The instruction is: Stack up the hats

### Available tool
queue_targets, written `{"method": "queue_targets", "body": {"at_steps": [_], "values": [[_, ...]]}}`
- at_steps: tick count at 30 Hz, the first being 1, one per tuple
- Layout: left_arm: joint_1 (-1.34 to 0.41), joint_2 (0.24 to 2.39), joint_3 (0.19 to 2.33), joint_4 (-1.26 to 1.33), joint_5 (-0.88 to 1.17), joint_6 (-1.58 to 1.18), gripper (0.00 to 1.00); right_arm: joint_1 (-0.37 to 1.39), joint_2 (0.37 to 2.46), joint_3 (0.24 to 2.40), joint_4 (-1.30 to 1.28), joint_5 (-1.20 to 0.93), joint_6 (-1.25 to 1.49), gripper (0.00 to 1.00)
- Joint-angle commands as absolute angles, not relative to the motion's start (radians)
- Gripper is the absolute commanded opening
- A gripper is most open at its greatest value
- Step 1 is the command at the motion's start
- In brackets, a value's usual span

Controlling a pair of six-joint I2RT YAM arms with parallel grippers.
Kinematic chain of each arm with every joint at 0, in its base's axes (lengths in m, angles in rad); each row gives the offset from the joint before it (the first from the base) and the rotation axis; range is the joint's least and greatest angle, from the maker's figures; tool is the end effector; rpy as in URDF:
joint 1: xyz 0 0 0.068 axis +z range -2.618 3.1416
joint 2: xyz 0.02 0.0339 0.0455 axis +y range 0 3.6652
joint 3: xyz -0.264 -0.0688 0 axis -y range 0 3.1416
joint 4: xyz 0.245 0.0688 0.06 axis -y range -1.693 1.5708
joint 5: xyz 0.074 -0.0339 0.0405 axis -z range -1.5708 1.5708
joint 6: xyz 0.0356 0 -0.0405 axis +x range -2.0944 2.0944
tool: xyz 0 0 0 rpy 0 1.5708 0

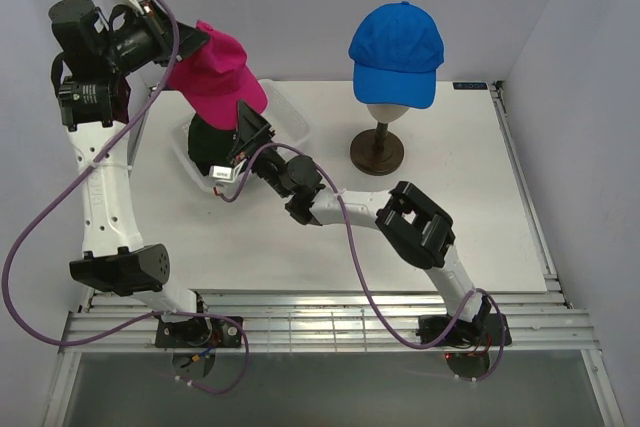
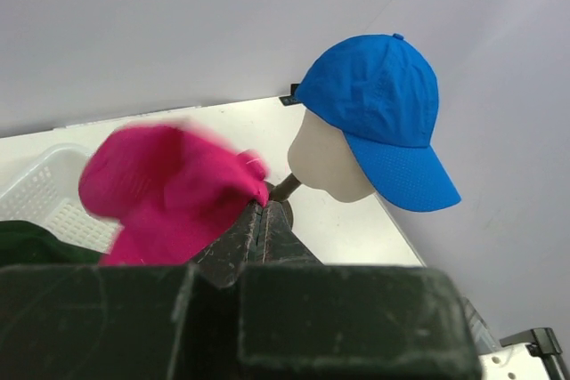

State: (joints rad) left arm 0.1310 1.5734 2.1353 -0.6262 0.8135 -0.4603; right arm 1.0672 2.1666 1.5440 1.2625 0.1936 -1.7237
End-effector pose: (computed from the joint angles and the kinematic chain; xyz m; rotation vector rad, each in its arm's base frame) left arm 0.2952 0.0128 0.5525 0.1493 1.6877 -0.9090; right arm 0.2422 0.4255 0.3029 -0.9020 0.3460 -0.6960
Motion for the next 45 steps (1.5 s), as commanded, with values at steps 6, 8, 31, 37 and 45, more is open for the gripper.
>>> {"method": "queue_targets", "body": {"at_steps": [6,8,31,37,45], "values": [[0.153,1.522,2.030,-0.695,0.586,-0.243,0.52,1.146,2.013,1.441,1.326,0.408,-1.669,0.08],[0.163,1.516,2.034,-0.712,0.528,-0.159,0.67,1.184,1.941,1.436,1.143,0.559,-1.579,0.08],[0.170,1.428,2.088,-0.900,0.377,0.175,0.61,1.147,1.842,2.244,-0.799,0.555,-0.133,0.08],[0.172,1.424,2.008,-0.893,0.436,0.155,0.63,1.149,1.714,2.134,-0.547,0.549,-0.349,0.08],[0.172,1.420,1.970,-0.876,0.456,0.127,0.64,1.094,1.750,1.977,0.489,0.785,-1.373,0.08]]}}
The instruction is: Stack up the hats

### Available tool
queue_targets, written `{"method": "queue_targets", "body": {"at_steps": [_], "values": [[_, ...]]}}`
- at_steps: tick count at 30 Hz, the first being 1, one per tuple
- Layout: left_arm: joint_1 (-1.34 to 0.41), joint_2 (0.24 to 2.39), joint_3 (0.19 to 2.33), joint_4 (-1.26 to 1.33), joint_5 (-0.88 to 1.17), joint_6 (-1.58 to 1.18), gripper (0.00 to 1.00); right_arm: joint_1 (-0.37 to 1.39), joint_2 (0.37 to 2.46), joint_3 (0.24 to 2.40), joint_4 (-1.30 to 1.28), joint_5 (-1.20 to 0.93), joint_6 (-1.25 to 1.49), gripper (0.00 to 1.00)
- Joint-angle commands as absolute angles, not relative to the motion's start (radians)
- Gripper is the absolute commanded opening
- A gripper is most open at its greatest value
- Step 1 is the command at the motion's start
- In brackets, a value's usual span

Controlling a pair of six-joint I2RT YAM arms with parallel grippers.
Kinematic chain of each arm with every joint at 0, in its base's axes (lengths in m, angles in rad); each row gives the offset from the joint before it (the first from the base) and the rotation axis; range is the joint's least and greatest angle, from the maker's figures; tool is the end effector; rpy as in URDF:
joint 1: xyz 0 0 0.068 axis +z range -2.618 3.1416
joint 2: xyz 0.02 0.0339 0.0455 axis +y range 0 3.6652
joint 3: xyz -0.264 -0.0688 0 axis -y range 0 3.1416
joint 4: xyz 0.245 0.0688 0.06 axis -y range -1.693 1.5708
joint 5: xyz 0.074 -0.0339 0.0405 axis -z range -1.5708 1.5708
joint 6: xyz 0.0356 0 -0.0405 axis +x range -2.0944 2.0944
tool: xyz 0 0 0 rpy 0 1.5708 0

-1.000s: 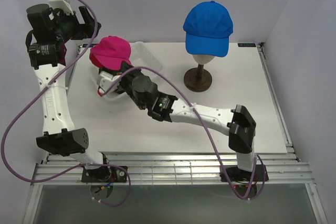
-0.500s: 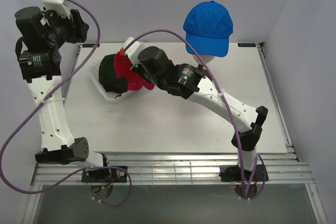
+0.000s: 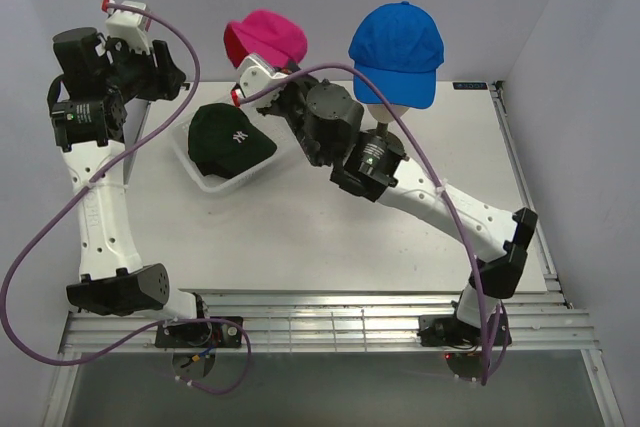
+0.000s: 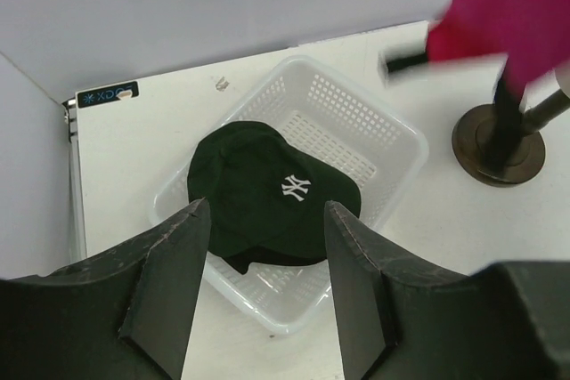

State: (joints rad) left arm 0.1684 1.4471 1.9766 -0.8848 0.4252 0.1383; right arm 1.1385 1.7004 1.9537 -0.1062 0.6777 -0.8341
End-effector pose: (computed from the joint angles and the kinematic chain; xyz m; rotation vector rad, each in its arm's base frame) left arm 0.2670 0.0305 0.5140 0.2536 1.8812 -0.2010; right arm 0.1782 0.3329 0.5097 -0.8229 1.2067 -0.2334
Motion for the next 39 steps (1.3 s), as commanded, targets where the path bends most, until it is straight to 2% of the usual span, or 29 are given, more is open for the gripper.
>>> {"method": "queue_targets", "body": {"at_steps": [1,9,15,20,25,29,39], "values": [[0.172,1.419,1.965,-0.874,0.462,0.124,0.64,1.069,1.823,2.018,0.521,0.788,-1.438,0.08],[0.172,1.428,1.939,-0.870,0.525,0.104,0.64,0.810,1.896,1.985,0.788,0.609,-1.742,0.08],[0.172,1.466,1.947,-0.870,0.571,0.083,0.64,0.764,1.878,2.006,0.787,0.526,-1.861,0.08],[0.172,1.482,1.948,-0.861,0.591,0.072,0.64,0.738,1.790,1.922,0.738,0.561,-1.862,0.08],[0.172,1.476,1.945,-0.859,0.592,0.075,0.64,0.696,1.680,1.757,0.559,0.568,-1.810,0.08],[0.172,1.471,1.942,-0.859,0.601,0.074,0.64,0.695,1.646,1.710,0.557,0.597,-1.884,0.08],[0.172,1.466,1.925,-0.854,0.609,0.072,0.64,0.729,1.514,1.600,0.243,0.644,-1.753,0.08]]}}
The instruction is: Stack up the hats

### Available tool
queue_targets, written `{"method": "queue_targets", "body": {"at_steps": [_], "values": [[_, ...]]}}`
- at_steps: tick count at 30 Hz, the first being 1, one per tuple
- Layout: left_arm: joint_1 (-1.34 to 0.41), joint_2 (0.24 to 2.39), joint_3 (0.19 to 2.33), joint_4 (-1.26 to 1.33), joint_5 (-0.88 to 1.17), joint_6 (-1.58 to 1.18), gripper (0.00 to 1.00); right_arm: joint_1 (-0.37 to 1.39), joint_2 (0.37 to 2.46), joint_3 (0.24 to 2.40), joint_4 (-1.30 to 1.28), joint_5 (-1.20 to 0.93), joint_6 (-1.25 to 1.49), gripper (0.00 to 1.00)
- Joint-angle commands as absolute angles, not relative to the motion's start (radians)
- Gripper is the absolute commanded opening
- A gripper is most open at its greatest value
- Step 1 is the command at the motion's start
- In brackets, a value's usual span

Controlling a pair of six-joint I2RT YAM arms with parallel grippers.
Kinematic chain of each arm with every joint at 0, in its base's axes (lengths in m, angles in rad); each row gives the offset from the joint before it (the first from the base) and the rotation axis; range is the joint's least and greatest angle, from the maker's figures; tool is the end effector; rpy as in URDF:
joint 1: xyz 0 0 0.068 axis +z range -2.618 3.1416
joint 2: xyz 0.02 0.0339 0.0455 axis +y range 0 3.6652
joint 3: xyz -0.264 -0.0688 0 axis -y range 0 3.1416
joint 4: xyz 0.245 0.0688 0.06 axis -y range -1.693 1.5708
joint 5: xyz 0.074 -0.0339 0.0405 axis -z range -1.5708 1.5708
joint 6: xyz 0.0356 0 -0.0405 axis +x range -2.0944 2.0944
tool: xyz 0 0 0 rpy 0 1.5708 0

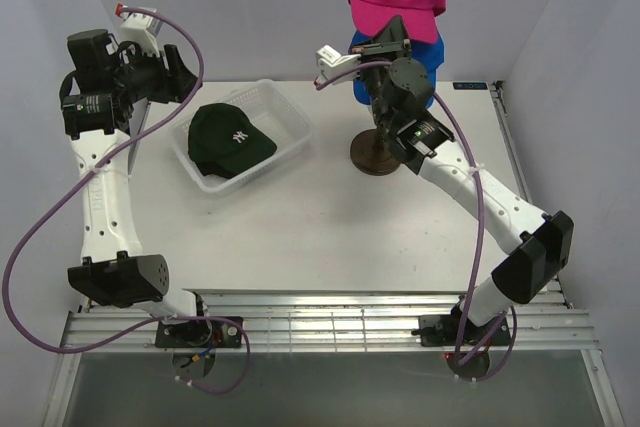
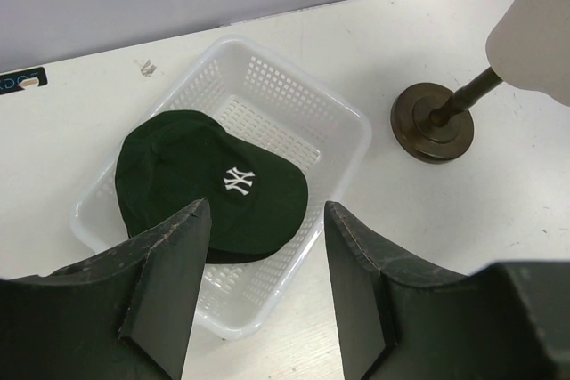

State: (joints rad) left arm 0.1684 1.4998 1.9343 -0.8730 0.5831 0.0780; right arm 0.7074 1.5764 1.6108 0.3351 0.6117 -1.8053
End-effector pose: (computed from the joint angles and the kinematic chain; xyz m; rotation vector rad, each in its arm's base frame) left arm 0.2913 0.0296 0.4904 0.2793 1.9364 -0.4223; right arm 0.2873 0.2187 0.4831 -1.0174 0.9409 -1.2976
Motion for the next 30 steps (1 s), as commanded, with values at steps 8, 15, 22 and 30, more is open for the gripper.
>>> {"method": "queue_targets", "body": {"at_steps": [8,15,22,30], "values": [[0.172,1.465,1.914,-0.848,0.615,0.071,0.64,0.796,1.427,1.523,0.209,0.703,-1.790,0.08],[0.172,1.459,1.911,-0.845,0.620,0.069,0.64,0.811,1.379,1.447,0.129,0.735,-1.744,0.08],[0.172,1.456,1.896,-0.841,0.630,0.066,0.64,0.816,1.353,1.408,0.097,0.716,-1.733,0.08],[0.172,1.450,1.888,-0.839,0.635,0.063,0.64,0.818,1.335,1.431,-0.072,0.643,-1.655,0.08]]}}
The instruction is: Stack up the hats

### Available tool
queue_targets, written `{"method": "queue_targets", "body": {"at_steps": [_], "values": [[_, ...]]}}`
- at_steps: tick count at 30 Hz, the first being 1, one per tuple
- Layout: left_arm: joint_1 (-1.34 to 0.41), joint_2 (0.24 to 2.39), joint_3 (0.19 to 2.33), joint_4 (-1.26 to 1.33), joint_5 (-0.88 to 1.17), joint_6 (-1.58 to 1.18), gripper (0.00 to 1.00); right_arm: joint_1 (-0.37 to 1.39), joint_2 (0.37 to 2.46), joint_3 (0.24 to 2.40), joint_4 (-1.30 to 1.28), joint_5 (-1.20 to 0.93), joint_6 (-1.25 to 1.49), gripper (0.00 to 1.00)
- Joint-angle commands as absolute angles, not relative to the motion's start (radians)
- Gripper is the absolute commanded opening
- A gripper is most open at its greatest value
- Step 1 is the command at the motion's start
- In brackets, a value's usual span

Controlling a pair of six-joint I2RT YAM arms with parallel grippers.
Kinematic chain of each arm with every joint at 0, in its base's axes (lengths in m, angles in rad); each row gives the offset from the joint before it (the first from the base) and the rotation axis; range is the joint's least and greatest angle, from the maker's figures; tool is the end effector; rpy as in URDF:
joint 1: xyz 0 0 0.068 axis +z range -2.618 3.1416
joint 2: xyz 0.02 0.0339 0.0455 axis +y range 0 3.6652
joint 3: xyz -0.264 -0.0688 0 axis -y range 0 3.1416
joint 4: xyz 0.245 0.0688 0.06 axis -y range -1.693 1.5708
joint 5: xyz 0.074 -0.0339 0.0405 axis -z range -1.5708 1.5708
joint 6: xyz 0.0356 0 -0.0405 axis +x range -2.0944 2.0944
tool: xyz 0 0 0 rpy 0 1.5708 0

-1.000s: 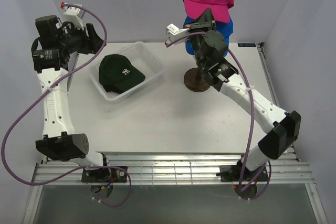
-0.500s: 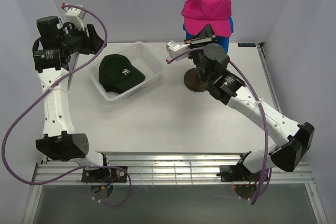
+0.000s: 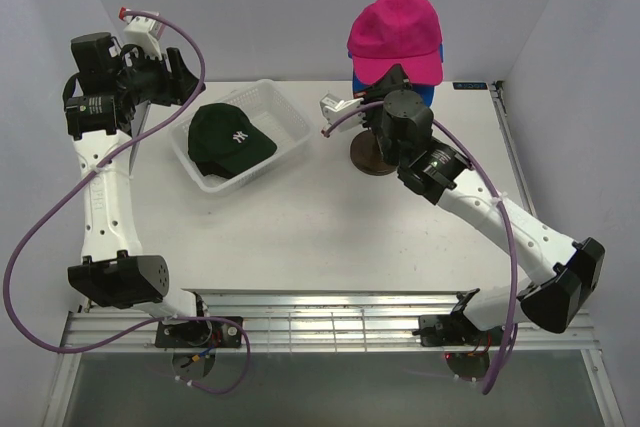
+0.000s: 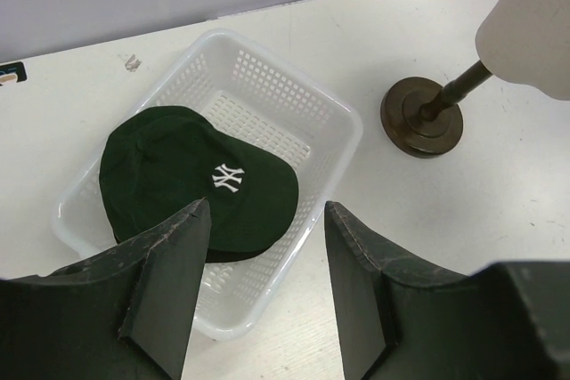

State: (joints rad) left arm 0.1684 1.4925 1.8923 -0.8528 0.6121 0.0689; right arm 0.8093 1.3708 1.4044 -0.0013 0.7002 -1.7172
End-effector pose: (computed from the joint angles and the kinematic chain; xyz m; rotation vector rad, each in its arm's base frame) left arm 0.2937 0.0292 0.4822 0.2847 1.9446 -0.4622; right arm 0.2316 0.2097 0.4437 -1.3245 1.0455 -1.2332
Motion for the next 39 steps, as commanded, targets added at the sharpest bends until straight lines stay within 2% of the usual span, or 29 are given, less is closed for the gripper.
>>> {"method": "queue_targets", "body": {"at_steps": [1,11,19,21,22,25,33,39], "values": [[0.172,1.450,1.887,-0.841,0.637,0.063,0.64,0.816,1.328,1.436,-0.095,0.626,-1.649,0.08],[0.172,1.450,1.881,-0.836,0.643,0.057,0.64,0.816,1.264,1.425,-0.236,0.499,-1.601,0.08],[0.172,1.448,1.865,-0.830,0.653,0.054,0.64,0.816,1.312,1.453,-0.213,0.541,-1.600,0.09],[0.172,1.448,1.862,-0.827,0.657,0.049,0.65,0.816,1.310,1.427,-0.167,0.574,-1.618,0.16],[0.172,1.448,1.859,-0.827,0.663,0.049,0.65,0.816,1.305,1.413,-0.103,0.600,-1.630,0.25],[0.172,1.448,1.856,-0.822,0.667,0.046,0.65,0.816,1.293,1.401,-0.068,0.597,-1.643,0.41],[0.172,1.450,1.852,-0.818,0.670,0.043,0.66,0.844,1.275,1.437,-0.080,0.581,-1.608,0.60],[0.172,1.450,1.847,-0.815,0.666,0.044,0.66,0.896,1.276,1.489,-0.120,0.571,-1.582,0.66]]}}
